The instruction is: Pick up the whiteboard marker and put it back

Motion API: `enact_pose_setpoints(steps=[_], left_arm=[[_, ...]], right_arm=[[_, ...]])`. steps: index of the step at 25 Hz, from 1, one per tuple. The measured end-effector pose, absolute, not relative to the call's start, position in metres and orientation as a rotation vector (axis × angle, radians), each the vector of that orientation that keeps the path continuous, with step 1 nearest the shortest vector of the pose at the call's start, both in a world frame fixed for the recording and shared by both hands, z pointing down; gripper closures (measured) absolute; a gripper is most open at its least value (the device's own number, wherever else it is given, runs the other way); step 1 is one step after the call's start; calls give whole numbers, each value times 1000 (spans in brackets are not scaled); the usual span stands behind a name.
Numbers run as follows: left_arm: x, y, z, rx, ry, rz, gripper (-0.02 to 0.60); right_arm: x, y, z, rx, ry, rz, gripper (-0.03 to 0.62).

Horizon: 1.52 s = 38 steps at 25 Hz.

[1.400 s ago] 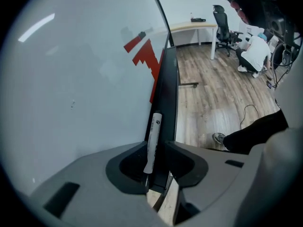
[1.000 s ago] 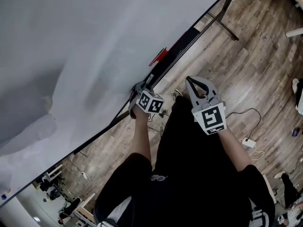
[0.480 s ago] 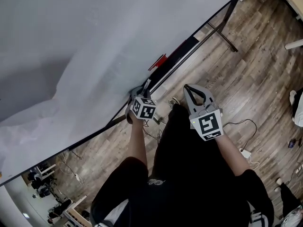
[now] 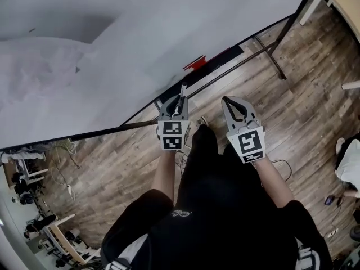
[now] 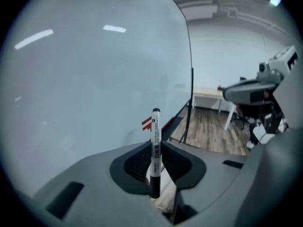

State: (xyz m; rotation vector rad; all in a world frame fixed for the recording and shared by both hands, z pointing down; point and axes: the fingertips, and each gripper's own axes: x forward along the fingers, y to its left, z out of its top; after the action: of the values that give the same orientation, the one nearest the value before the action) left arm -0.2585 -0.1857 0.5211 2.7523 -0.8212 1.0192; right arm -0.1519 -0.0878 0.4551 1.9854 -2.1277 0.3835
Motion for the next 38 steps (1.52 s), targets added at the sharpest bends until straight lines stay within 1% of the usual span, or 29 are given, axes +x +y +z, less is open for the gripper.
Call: enact_pose_setpoints(steps=[3,8,14,18,23,28,38], left_arm=[[-265,-156,482,2766,-912,774,514],[-277,-110,434,2865,-1001,573,514],[-287,-92,400,2857,-1079,237,514],[-299,-94,395,2896,-1099,202,514],[-308,-92,389,2917,-997,161,514],[-295,-70,381,2992,-794,104,514],[-263,-21,380,3023,-429,30,514]], right_arm=[[-162,-69,442,1932,-2171,327,591],[-172,-44,431,1948,-2190,282,591],[-181,-48,411,2073,-2188,204,591],[-191,-49,402,2157,-2186,193,591],[-200,-41,399,2201,-2102,162,591],[-204,-18,386,2281,-1960,118,591],[-179,56,387,2479,-1641,122,591]])
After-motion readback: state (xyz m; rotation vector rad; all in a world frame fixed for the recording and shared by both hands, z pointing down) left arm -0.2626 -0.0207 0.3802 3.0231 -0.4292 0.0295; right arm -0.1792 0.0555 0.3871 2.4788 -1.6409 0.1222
